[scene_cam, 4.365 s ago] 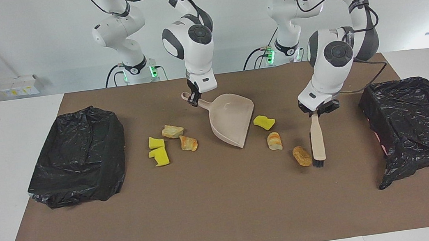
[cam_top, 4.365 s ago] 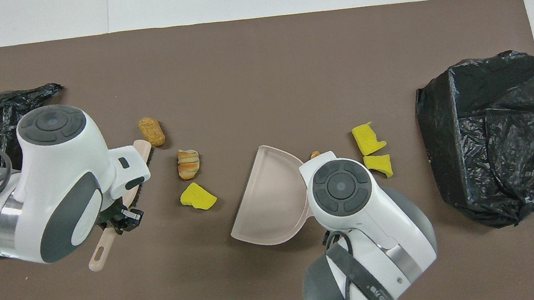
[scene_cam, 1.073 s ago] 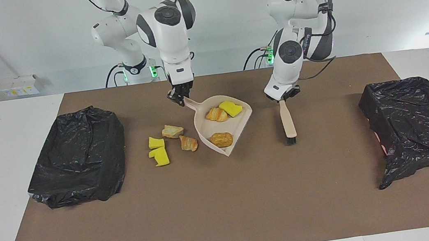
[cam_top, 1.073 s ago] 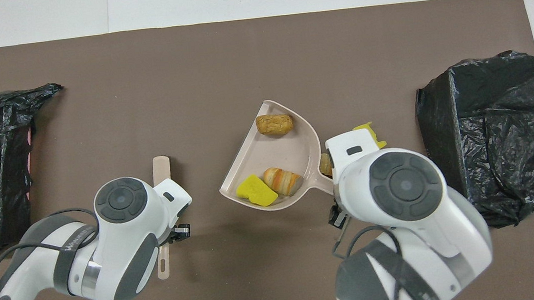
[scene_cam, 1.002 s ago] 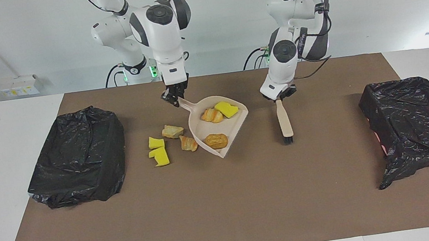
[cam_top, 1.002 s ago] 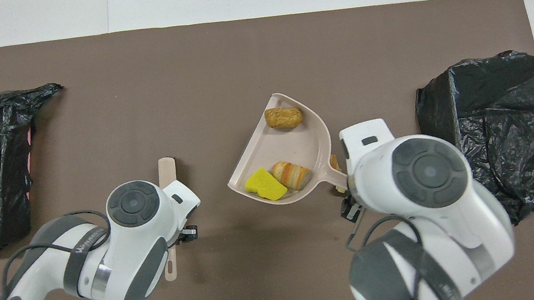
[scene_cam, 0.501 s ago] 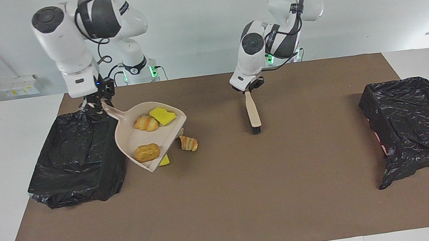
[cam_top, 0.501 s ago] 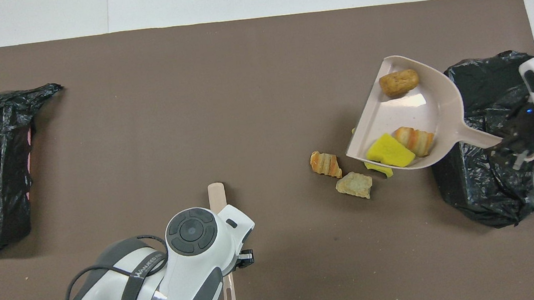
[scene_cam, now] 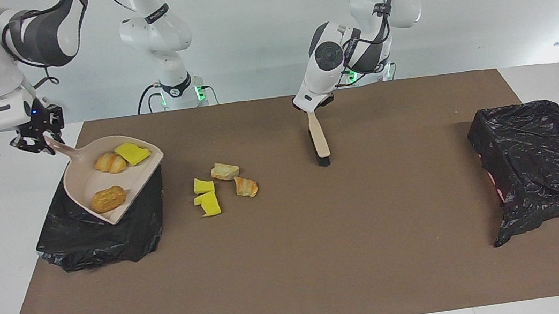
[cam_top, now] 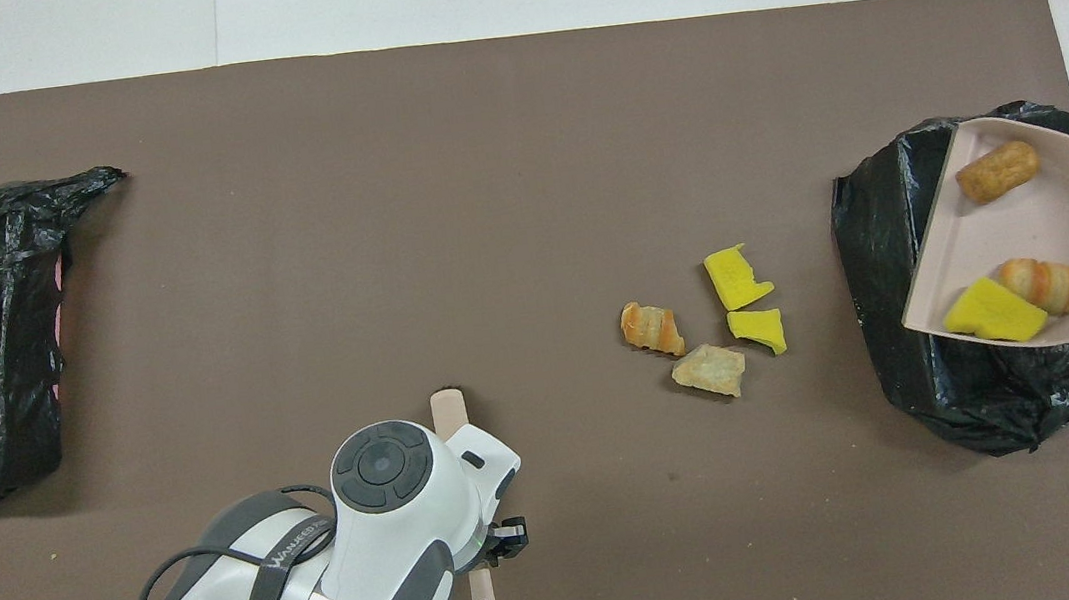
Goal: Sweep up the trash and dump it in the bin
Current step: 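Tip the dustpan into the bag while the left gripper drops the brush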
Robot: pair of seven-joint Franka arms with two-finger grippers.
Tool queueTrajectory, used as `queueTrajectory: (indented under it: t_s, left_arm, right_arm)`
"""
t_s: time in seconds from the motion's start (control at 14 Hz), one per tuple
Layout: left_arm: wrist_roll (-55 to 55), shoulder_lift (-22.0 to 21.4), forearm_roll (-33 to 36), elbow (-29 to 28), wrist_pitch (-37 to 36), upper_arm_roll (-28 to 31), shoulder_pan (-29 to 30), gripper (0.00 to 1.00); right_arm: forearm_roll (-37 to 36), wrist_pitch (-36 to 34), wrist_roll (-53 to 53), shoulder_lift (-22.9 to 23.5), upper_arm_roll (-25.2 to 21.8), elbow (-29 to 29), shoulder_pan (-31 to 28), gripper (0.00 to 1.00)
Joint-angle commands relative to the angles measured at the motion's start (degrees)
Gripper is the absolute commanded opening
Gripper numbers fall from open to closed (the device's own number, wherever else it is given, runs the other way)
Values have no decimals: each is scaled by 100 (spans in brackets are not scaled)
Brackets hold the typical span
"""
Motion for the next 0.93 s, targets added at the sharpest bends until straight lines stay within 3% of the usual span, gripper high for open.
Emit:
queueTrajectory:
  t_s: [0.0,0.36,0.57,0.64,0.86]
  left_arm:
    - [-44,-8,-10,133,-134,117,-10,100]
    - [0,439,806,897,-293,152,972,100]
    - [-26,747,1036,1450,-118,178,1316,100]
    - [-17,904,1045,1705,48,179,1674,100]
    - [61,1002,1054,2110,226,187,2142,100]
  right_arm:
    - [-698,140,-190,30,107,64,-66,0]
    - [-2219,254,-568,21,310,-41,285,0]
    - [-2572,263,-638,21,310,-164,400,0]
    - [-2756,289,-656,30,310,-191,479,0]
    - [-3100,307,-586,47,310,-191,717,0]
